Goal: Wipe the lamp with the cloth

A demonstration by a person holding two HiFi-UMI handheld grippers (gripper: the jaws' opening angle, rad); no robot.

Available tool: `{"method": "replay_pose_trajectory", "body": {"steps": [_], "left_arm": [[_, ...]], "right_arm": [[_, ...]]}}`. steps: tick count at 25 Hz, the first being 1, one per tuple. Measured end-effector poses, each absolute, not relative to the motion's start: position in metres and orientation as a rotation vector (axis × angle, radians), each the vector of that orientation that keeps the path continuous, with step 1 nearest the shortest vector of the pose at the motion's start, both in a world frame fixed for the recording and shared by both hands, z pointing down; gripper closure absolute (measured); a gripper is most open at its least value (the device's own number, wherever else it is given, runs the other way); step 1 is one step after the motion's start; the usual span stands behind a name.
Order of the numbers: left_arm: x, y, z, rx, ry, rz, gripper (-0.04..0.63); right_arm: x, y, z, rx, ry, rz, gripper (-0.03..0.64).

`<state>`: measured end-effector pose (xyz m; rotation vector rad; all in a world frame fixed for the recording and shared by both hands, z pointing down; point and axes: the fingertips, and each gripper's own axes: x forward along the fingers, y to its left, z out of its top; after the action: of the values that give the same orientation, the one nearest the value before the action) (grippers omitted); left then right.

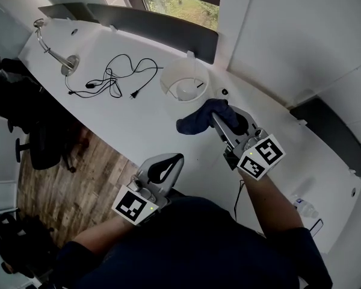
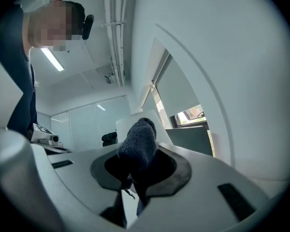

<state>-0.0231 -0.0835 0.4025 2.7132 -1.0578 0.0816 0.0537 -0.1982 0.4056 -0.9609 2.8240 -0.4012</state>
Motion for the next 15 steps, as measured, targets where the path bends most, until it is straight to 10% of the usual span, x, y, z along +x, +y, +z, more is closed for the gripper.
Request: {"method": "replay_pose_trajectory", "body": {"steps": [15], "left_arm": [[-0.007,-0.09,0.413,2.709,-1.046,0.146,0.589]], "right_arm": [[0.08,-0.216,0.494,-1.084,2.893,-0.576,0.528]]}}
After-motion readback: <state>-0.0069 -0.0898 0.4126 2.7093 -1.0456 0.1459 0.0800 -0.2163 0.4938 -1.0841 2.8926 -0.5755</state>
